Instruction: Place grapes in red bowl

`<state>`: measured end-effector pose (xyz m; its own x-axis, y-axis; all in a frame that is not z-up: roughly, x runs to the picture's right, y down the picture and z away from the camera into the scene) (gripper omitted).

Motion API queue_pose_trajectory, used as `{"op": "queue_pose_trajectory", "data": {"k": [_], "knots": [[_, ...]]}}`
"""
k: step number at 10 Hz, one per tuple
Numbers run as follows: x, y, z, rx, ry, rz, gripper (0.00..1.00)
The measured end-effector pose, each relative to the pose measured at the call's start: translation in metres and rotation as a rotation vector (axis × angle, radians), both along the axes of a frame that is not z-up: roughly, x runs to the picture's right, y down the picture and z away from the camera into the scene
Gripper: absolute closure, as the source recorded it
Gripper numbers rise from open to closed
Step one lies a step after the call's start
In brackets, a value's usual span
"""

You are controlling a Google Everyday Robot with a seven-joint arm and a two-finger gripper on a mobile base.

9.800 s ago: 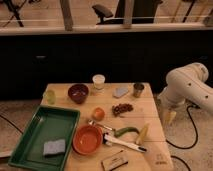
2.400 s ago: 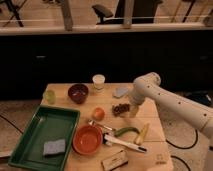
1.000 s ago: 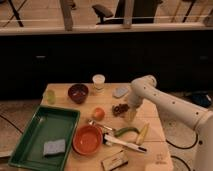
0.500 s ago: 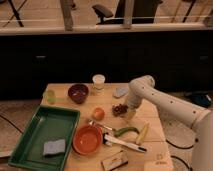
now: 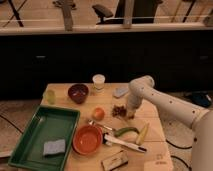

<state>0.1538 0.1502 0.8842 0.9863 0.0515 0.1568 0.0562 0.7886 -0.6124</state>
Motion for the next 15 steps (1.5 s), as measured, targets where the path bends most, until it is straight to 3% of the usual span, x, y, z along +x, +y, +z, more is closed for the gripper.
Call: {"op": "queue_pose_trajectory", "data": {"k": [4, 7, 15], "knots": [[0.002, -0.026, -0.038, 0.044, -0.007, -0.023, 1.0], [0.001, -0.026, -0.047, 0.061, -0.024, -0.06, 0.99], [-0.01, -0.03, -0.076, 0.101, -0.032, -0.091, 0.99]]}}
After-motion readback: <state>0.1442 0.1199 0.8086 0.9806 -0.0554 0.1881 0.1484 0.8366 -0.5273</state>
